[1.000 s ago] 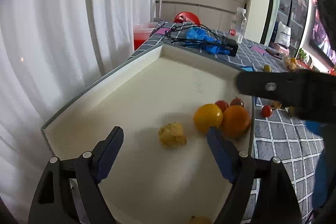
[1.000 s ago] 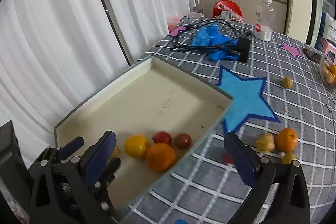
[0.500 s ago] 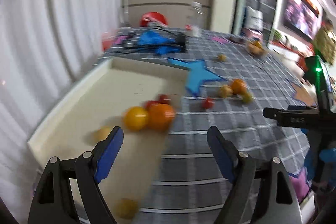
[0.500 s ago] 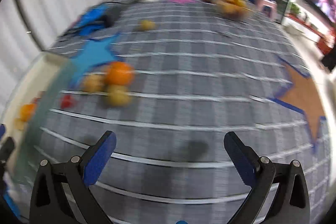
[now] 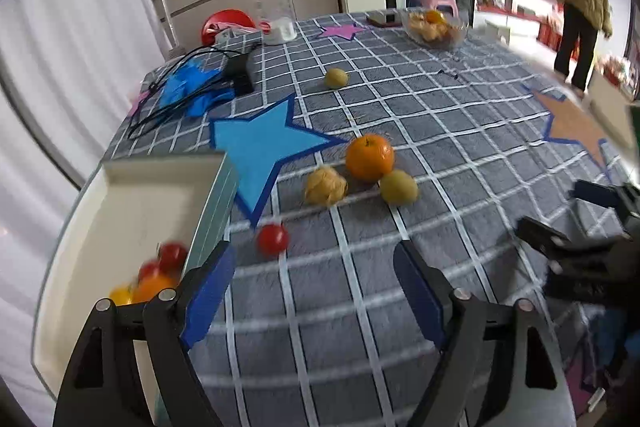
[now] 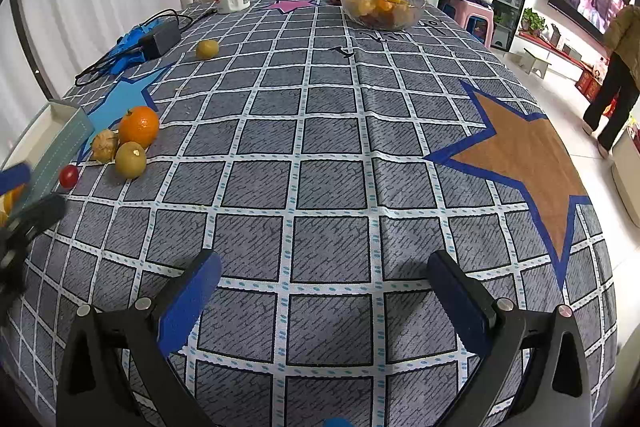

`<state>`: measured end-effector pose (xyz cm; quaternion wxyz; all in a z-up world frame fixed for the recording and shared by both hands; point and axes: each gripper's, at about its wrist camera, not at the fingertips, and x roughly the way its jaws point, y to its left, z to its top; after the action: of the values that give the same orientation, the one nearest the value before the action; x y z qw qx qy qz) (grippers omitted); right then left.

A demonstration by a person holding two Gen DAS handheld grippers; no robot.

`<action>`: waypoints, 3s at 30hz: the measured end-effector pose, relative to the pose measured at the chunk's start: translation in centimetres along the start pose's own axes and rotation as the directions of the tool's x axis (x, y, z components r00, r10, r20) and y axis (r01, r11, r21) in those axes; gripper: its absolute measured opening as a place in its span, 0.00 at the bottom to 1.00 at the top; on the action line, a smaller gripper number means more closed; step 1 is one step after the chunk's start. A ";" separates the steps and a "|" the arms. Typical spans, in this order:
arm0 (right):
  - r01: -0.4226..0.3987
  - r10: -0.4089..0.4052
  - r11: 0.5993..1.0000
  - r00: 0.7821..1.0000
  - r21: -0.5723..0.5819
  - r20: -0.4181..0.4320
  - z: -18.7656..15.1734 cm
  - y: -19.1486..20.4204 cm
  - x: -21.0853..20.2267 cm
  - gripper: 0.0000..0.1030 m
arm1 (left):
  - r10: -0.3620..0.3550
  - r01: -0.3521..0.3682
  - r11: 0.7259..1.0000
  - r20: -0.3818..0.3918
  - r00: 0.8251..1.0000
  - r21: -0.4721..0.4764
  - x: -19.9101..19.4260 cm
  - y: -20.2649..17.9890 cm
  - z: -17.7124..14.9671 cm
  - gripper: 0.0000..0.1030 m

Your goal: Organize fruits

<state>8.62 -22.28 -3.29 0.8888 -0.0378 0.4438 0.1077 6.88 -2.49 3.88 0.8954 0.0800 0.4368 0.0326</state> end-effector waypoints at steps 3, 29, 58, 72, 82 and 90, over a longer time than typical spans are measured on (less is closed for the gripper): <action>-0.006 0.006 1.000 1.000 0.002 0.002 0.1 -0.1 0.2 1.00 | 0.002 -0.001 1.000 -0.035 0.999 0.031 2.2 -0.4 1.8 0.75; -0.018 0.018 1.000 1.000 0.001 0.006 -0.1 -0.5 0.1 1.00 | 0.000 0.008 0.997 0.102 0.995 -0.073 -1.9 -0.9 -6.1 0.27; -0.009 0.009 1.000 1.000 -0.005 0.003 -0.1 -0.2 0.2 1.00 | -0.029 0.038 0.994 0.092 0.995 -0.102 -0.8 -0.2 -6.8 0.28; -0.008 0.009 1.000 1.000 -0.004 0.003 -0.2 -0.2 0.1 1.00 | -0.023 0.032 0.995 0.093 0.995 -0.097 -0.8 -0.3 -6.8 0.28; -0.008 0.008 1.000 1.000 -0.005 0.003 -0.2 -0.2 0.1 1.00 | -0.037 0.046 0.994 0.092 0.995 -0.104 -0.8 -0.2 -6.8 0.28; -0.007 0.007 1.000 1.000 -0.005 0.003 -0.2 -0.2 0.1 1.00 | -0.062 0.072 0.990 0.088 0.994 -0.119 -0.8 0.1 -6.8 0.28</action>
<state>8.57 -22.50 -3.49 0.8890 -0.0384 0.4423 0.1121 1.08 -1.70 0.41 0.9167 0.0118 0.3985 0.0257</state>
